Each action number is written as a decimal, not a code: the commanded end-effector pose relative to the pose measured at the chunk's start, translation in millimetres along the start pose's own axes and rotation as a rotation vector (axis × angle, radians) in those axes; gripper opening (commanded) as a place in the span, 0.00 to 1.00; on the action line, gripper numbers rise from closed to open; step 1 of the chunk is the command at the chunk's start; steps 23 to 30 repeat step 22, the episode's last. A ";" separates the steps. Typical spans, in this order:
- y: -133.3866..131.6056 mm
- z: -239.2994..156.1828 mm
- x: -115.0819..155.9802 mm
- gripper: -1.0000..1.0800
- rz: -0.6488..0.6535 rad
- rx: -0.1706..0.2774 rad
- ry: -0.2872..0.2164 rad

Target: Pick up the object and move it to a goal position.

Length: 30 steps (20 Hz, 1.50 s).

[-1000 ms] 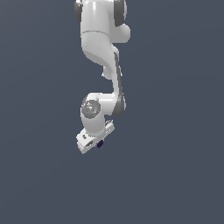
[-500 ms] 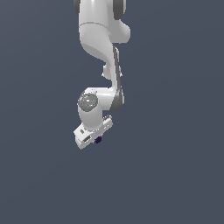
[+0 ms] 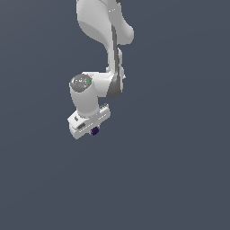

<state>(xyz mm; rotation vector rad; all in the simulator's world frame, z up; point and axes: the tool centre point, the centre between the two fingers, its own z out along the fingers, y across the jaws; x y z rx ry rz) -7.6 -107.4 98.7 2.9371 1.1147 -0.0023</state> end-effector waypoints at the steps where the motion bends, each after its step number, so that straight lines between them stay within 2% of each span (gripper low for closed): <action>1: -2.5 -19.4 -15.9 0.00 0.000 -0.001 0.000; 8: -8.1 -68.6 -55.7 0.00 0.000 -0.001 0.001; 15: -10.8 -100.9 -80.8 0.00 0.000 0.000 0.001; 30: -11.1 -112.5 -89.4 0.00 0.000 0.000 0.002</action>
